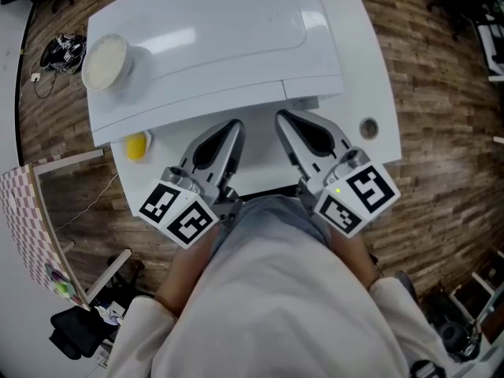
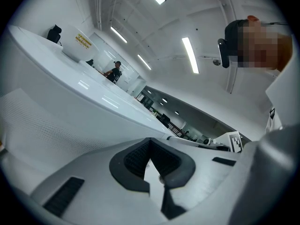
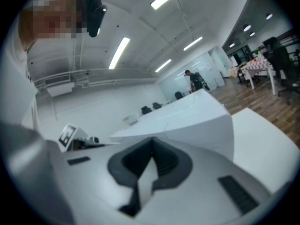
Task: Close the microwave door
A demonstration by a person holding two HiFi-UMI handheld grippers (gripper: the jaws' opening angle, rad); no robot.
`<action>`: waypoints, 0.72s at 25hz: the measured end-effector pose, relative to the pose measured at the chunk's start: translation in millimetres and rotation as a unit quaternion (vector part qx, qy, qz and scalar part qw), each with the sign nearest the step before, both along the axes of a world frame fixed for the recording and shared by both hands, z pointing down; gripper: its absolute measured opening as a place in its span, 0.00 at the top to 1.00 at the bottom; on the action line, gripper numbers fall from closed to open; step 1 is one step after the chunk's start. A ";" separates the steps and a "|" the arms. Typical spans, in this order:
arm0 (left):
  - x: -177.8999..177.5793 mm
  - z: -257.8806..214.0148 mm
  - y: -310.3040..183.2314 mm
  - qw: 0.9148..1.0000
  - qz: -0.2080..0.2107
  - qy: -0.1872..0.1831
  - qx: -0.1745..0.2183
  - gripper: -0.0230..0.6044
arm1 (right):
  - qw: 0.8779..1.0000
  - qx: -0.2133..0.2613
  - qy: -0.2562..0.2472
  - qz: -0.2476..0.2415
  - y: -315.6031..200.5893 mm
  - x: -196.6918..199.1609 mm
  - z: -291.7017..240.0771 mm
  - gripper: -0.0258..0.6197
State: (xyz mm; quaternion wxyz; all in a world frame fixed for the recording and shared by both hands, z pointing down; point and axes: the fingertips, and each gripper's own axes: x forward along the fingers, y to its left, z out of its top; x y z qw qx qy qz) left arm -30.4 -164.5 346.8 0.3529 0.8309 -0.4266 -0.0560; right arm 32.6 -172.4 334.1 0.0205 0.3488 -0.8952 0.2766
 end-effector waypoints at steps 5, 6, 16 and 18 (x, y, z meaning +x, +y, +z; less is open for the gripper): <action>3.9 -2.0 9.5 1.000 0.000 0.004 0.001 0.94 | 1.000 0.003 -0.004 -0.019 15.4 1.4 -4.3 0.93; 4.6 -2.8 11.5 1.000 0.000 0.006 0.001 0.94 | 1.000 0.005 -0.005 -0.022 18.3 2.0 -5.5 0.93; 11.1 -12.8 29.7 1.000 -0.001 0.014 0.014 0.94 | 1.000 0.024 0.007 -0.019 37.5 15.9 -15.1 0.93; 13.8 -16.1 31.4 1.000 0.001 0.016 0.020 0.94 | 0.999 0.028 0.011 -0.016 40.6 19.1 -17.0 0.93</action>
